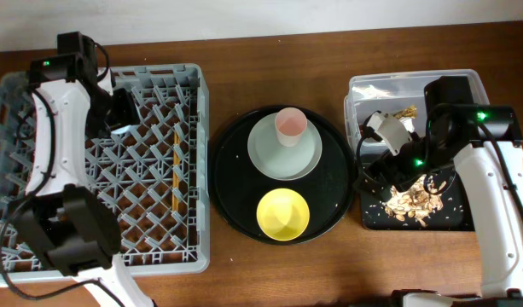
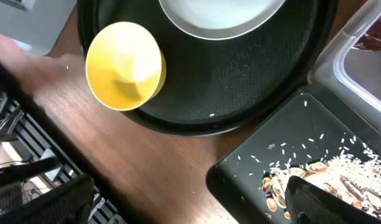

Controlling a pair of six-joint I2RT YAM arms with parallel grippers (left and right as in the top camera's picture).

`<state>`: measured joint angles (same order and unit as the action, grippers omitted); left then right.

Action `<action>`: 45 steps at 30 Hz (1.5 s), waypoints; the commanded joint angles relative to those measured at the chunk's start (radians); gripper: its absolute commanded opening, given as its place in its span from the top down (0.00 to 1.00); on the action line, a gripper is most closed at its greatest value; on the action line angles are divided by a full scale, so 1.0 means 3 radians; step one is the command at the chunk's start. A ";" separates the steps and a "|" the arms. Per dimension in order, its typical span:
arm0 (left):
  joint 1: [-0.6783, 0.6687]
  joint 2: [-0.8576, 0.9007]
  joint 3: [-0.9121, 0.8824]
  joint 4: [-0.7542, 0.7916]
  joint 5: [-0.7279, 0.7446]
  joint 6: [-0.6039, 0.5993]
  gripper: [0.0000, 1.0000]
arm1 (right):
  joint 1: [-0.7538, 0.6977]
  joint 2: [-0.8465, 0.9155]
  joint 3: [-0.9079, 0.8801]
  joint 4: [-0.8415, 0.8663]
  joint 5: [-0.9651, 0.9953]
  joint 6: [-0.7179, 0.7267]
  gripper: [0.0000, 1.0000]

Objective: Sort waste into correct bins and load items into the dishwasher rack
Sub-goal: 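Lower the blue cup into the dish rack with the left gripper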

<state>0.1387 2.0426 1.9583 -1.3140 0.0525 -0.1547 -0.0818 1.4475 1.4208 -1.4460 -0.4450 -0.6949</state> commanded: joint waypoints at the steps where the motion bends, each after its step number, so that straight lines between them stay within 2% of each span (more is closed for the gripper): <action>1: -0.0003 0.0127 0.0045 0.0015 0.0039 -0.0031 0.74 | -0.0013 0.0003 -0.0009 0.0000 0.0057 0.0001 0.01; 6: -0.0003 0.0249 0.0045 0.0089 0.0038 -0.0031 0.74 | -0.0013 0.0003 -0.0009 0.0000 0.0057 0.0001 0.01; 7: -0.0003 0.0272 0.0045 0.0092 0.0038 -0.0031 0.64 | -0.0013 0.0003 -0.0009 0.0000 0.0057 0.0001 0.01; 8: -0.0003 0.0280 0.0045 0.0092 0.0038 -0.0031 0.47 | -0.0013 0.0003 -0.0009 0.0000 0.0056 0.0001 0.01; 9: -0.0003 0.0280 0.0045 0.0090 0.0038 -0.0031 0.39 | -0.0013 0.0003 -0.0009 0.0000 0.0056 0.0001 0.01; 10: -0.0003 0.0278 0.0046 0.0088 0.0039 -0.0031 0.35 | -0.0013 0.0003 -0.0009 0.0000 0.0057 0.0001 0.01; 11: -0.0003 0.0275 0.0047 0.0085 0.0039 -0.0031 0.26 | -0.0013 0.0003 -0.0009 0.0000 0.0057 0.0001 0.01; 13: -0.0003 0.0272 0.0058 0.0078 0.0041 -0.0031 0.20 | -0.0013 0.0003 -0.0009 0.0000 0.0056 0.0001 0.01; 14: -0.0003 0.0272 0.0081 0.0070 0.0042 -0.0031 0.13 | -0.0013 0.0003 -0.0009 0.0000 0.0056 0.0001 0.01; 15: -0.0003 0.0272 0.0103 0.0060 0.0042 -0.0031 0.01 | -0.0013 0.0003 -0.0009 0.0000 0.0056 0.0001 0.01; 20: -0.0003 0.0272 0.0354 -0.0093 0.0205 -0.0031 0.01 | -0.0013 0.0003 -0.0009 0.0000 0.0057 0.0001 0.01; 23: -0.0004 0.0272 0.0651 -0.0326 0.0637 -0.0031 0.11 | -0.0013 0.0003 -0.0009 0.0000 0.0056 0.0001 0.01; 27: -0.0064 0.0272 0.0838 -0.0563 0.0977 -0.0031 0.11 | -0.0013 0.0003 -0.0009 0.0000 0.0057 0.0001 0.01; 28: -0.0116 0.0272 0.0839 -0.0596 0.1082 -0.0029 0.16 | -0.0013 0.0003 -0.0009 0.0000 0.0057 0.0001 0.01; 30: -0.0240 0.0272 0.0838 -0.0647 0.1142 -0.0028 0.17 | -0.0013 0.0003 -0.0009 0.0000 0.0057 0.0001 0.01; 40: -0.0971 0.0272 0.0838 -0.0828 0.1142 0.0184 0.13 | -0.0013 0.0003 -0.0009 0.0000 0.0056 0.0003 0.01; 41: -0.1025 0.0272 0.0838 -0.0806 0.1062 0.0183 0.07 | -0.0013 0.0003 -0.0009 0.0000 0.0057 0.0001 0.01; 43: -0.1066 0.0272 0.0838 -0.0783 0.0871 0.0181 0.01 | -0.0013 0.0003 -0.0009 0.0000 0.0057 0.0001 0.01; 45: -0.1063 0.0272 0.0838 -0.0797 0.0820 0.0181 0.01 | -0.0013 0.0003 -0.0010 0.0141 0.0053 -0.0123 0.02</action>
<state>-0.1783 2.1208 2.1956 -1.5517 0.3565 -0.1169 -0.0818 1.4475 1.4208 -1.4429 -0.4335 -0.6964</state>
